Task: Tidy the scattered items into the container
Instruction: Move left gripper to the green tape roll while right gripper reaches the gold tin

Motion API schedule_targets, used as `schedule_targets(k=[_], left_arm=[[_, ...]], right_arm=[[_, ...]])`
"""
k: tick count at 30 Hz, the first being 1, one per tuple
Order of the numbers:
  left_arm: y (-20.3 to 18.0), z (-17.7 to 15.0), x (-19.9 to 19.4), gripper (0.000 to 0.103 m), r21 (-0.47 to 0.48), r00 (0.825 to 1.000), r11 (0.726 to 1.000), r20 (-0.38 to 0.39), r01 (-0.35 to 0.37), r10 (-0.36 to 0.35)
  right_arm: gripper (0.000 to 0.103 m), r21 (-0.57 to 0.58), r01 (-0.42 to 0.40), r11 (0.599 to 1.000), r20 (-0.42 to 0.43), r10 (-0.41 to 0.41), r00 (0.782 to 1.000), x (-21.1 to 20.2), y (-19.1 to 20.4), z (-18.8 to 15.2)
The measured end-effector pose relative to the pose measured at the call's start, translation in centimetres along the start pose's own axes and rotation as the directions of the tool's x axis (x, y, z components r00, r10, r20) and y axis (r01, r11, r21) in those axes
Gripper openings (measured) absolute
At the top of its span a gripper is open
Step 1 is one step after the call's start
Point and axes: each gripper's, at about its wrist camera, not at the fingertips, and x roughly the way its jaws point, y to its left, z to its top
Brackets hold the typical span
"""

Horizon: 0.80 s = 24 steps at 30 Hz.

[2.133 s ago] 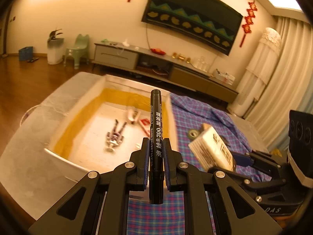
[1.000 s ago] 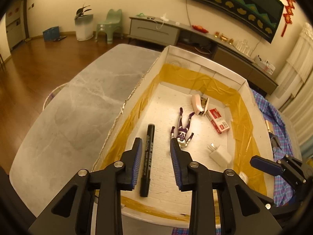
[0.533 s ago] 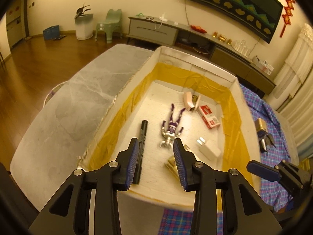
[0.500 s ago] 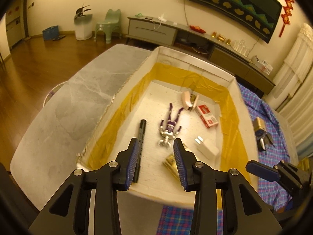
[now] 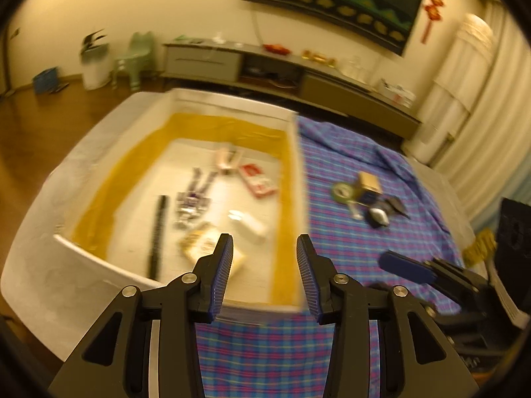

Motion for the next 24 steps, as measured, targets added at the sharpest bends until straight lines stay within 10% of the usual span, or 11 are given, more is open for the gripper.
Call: schedule_targets(k=[10,19,24], left_arm=[[-8.9,0.2,4.6,0.045,0.103,0.995,0.992,-0.074,0.076,-0.068],[-13.8,2.5,13.2,0.047,0.104,0.992,0.993,-0.118,0.063,-0.051],[-14.4,3.3,18.7,0.047,0.093,0.990,0.996,-0.144,0.020,-0.006]], right_arm=[[0.056,0.249,0.081,0.965,0.067,-0.101,0.993,-4.3,-10.1,-1.4],[0.059,0.515,0.068,0.854,0.080,-0.127,0.989,-5.2,-20.0,-2.3],[0.065,0.461,0.139,0.876,0.038,-0.176,0.984,-3.7,-21.8,0.4]])
